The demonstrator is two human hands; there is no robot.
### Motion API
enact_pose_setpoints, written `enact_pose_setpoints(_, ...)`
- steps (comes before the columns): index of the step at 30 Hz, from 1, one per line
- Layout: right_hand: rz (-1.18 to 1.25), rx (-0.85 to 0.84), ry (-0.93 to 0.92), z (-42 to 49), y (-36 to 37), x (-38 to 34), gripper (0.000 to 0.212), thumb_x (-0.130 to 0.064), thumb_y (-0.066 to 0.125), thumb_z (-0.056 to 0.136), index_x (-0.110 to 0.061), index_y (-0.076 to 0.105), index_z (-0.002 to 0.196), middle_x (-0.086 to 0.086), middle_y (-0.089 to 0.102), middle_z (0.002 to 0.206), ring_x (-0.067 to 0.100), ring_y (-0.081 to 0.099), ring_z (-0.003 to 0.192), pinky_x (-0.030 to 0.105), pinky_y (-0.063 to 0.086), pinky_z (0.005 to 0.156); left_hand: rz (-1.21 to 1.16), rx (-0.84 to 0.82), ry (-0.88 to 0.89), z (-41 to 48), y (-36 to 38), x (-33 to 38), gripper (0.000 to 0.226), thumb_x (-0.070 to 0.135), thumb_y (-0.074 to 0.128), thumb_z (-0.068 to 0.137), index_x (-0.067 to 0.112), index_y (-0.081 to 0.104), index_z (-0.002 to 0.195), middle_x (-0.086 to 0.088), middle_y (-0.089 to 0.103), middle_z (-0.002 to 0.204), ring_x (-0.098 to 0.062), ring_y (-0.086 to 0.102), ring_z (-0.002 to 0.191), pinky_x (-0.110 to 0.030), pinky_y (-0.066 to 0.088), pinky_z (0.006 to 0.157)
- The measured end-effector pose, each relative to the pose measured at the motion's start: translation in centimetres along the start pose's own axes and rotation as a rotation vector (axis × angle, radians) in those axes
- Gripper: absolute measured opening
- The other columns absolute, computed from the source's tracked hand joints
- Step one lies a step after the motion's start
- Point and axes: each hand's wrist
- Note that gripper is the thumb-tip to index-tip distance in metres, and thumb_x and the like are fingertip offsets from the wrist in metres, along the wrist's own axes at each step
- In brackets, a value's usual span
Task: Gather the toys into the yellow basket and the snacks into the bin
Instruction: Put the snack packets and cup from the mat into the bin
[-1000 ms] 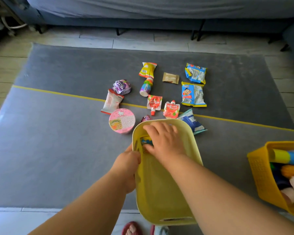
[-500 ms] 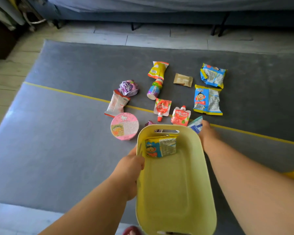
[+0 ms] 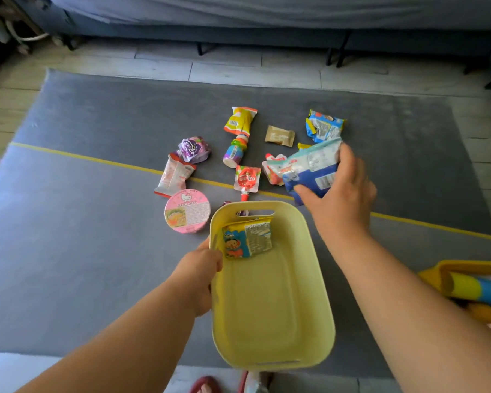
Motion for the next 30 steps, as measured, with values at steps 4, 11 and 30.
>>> enact_pose_setpoints(4, -0.078, 0.003, -0.364, -4.0, -1.5, -1.5, 0.079, -0.031, 0.081, 0.061, -0.026, 0.040, 0.128, 0.003, 0.057, 0.105, 0.024, 0.052, 0.100, 0.041, 0.033, 0.089, 0.023, 0.000, 0.022, -1.0, 0.2, -0.1, 0.050, -0.012, 0.027, 0.082, 0.016, 0.065, 0.100, -0.015, 0.070, 0.061, -0.028, 0.066, 0.049, -0.038, 0.056, 0.043)
enact_pose_setpoints(11, -0.127, -0.055, -0.491, -8.0, -1.0, -4.4, 0.077, -0.028, 0.080, 0.056, -0.026, 0.047, 0.126, 0.000, 0.057, 0.096, 0.021, 0.048, 0.093, 0.039, 0.030, 0.086, -0.020, -0.005, 0.087, -2.2, -0.6, -0.6, 0.047, -0.015, 0.027, 0.082, 0.010, 0.064, 0.094, -0.010, 0.062, 0.046, -0.021, 0.060, 0.036, -0.031, 0.053, 0.037)
enact_pose_setpoints(30, 0.083, -0.192, -0.226, -5.3, 6.6, -10.3, 0.025, -0.029, 0.061, 0.085, -0.016, 0.061, 0.106, 0.005, 0.060, 0.105, 0.027, 0.055, 0.099, 0.038, 0.040, 0.079, -0.085, -0.033, 0.017, -2.3, -8.4, -0.1, 0.044, -0.013, 0.029, 0.085, 0.008, 0.064, 0.103, -0.016, 0.072, 0.062, -0.030, 0.069, 0.049, -0.037, 0.056, 0.042)
Point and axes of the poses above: each hand's wrist, its own z-axis towards the middle knuckle, its own y-axis out of the palm, x = y × z
